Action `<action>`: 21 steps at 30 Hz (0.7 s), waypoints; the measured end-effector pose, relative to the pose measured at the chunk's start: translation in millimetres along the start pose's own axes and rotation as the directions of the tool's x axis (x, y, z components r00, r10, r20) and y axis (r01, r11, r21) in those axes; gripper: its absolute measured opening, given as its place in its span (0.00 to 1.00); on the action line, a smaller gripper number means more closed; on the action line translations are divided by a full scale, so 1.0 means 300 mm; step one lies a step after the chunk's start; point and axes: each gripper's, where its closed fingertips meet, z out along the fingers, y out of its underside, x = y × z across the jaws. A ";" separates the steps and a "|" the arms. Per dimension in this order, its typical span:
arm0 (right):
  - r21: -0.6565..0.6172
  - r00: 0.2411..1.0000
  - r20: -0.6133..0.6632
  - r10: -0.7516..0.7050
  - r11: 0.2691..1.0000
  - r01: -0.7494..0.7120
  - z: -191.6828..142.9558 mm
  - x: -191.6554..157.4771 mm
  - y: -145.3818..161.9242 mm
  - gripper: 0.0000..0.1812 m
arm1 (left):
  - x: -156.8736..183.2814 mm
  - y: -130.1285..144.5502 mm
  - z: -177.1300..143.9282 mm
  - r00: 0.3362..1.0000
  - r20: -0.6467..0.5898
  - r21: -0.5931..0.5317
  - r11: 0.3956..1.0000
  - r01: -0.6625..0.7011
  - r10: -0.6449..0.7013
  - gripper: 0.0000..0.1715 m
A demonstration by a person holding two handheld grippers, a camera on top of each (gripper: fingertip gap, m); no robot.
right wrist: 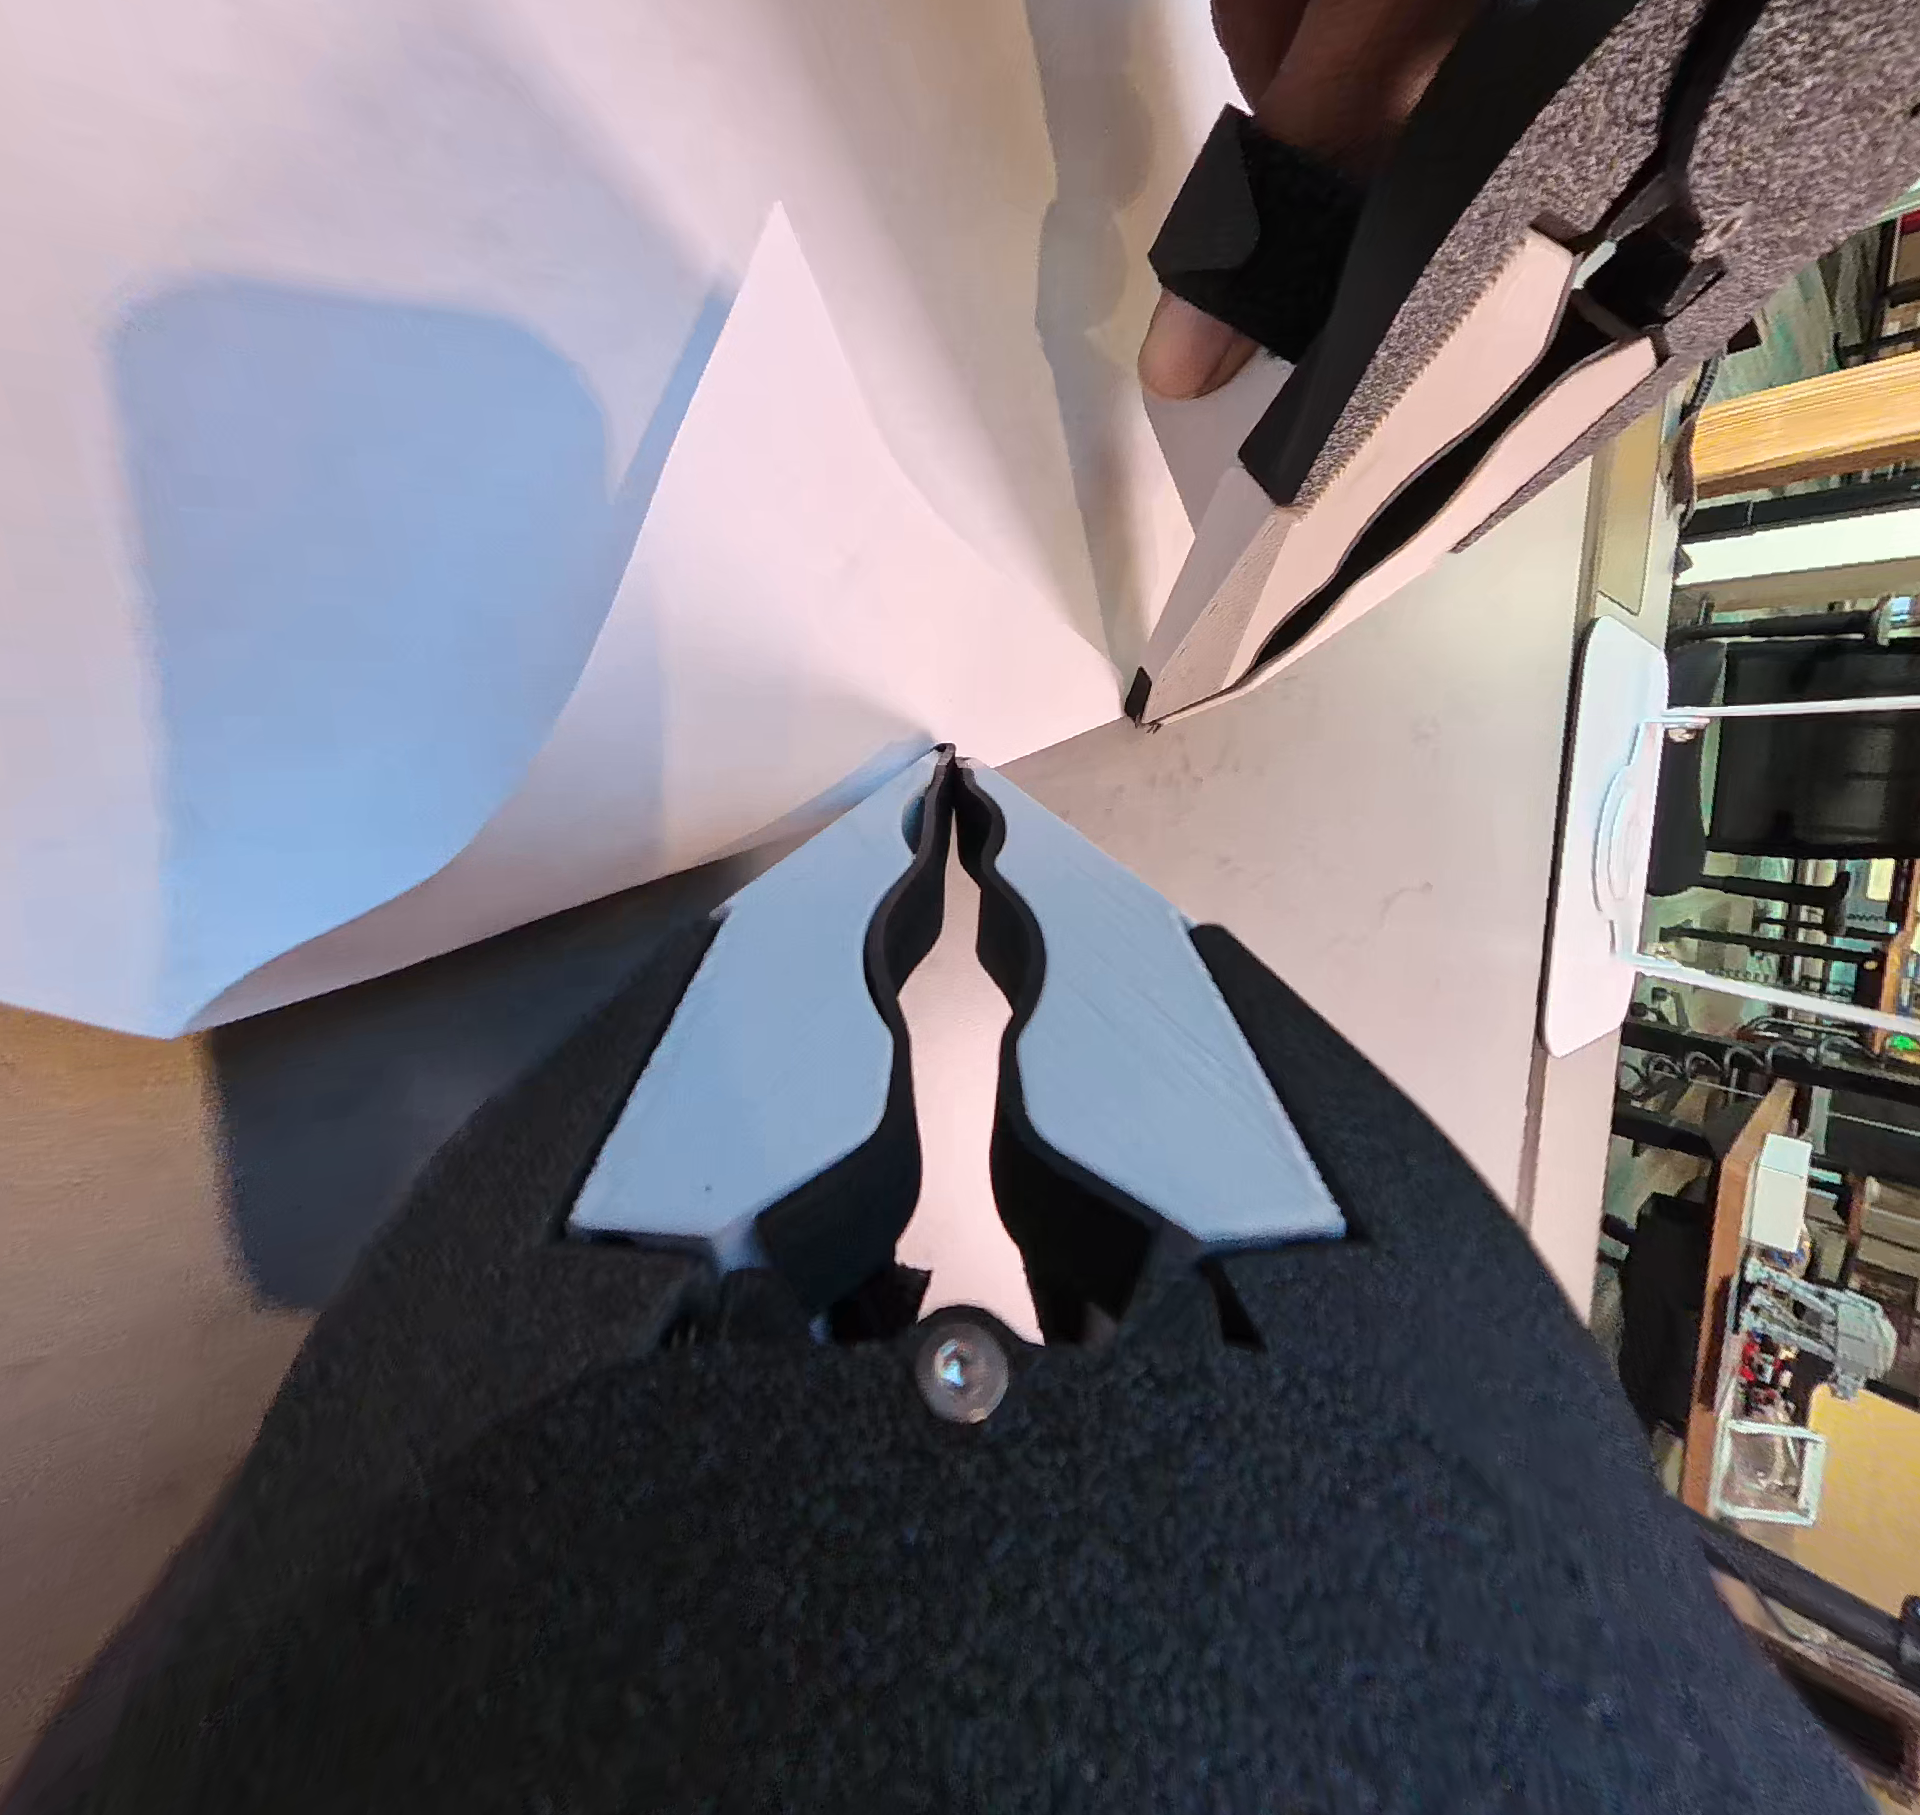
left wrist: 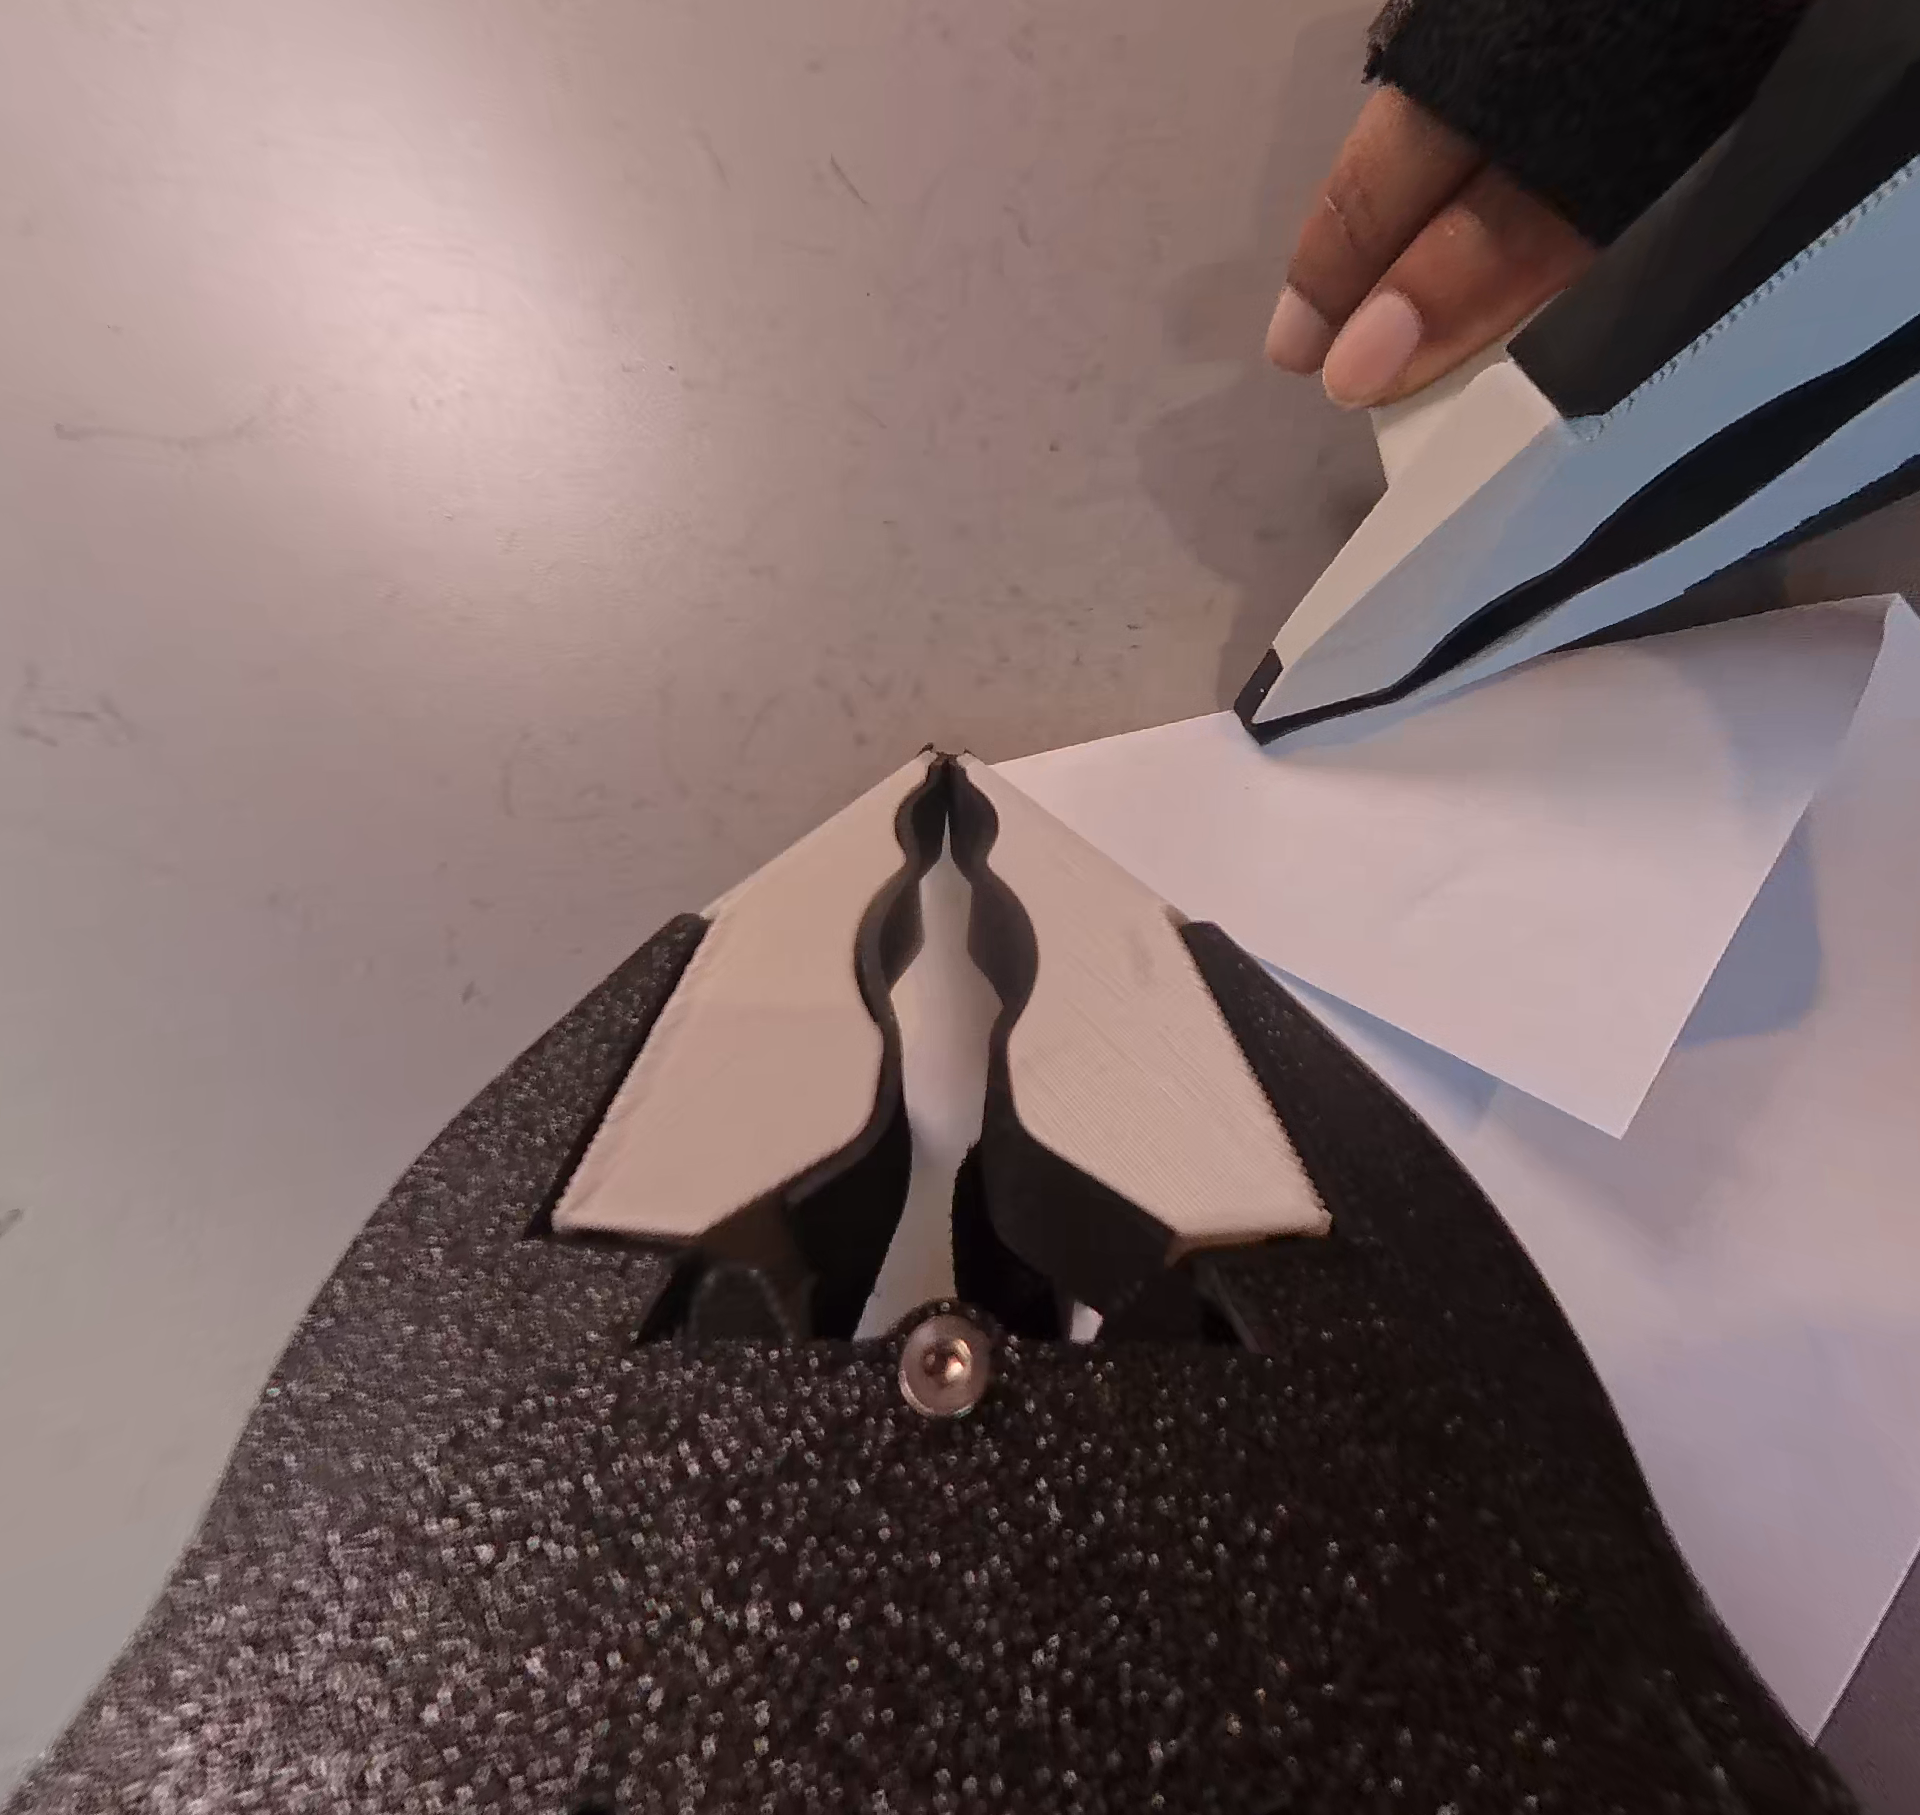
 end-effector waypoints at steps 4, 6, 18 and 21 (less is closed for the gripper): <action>0.012 0.997 -0.010 0.079 0.997 -0.079 -0.014 -0.016 0.001 0.00 | 0.000 0.000 0.000 1.000 -0.003 0.001 1.000 0.001 -0.001 0.00; 0.021 0.991 -0.013 0.130 0.991 -0.130 -0.019 -0.021 0.002 0.00 | 0.000 0.000 0.000 1.000 0.000 0.001 1.000 -0.002 0.002 0.00; 0.020 0.977 -0.024 0.212 0.977 -0.212 -0.046 -0.052 0.002 0.00 | 0.001 0.000 -0.001 1.000 -0.004 0.010 1.000 0.005 -0.005 0.00; 0.022 0.973 -0.023 0.231 0.973 -0.230 -0.054 -0.061 0.002 0.00 | 0.001 0.000 -0.001 1.000 -0.006 0.011 1.000 0.006 -0.006 0.00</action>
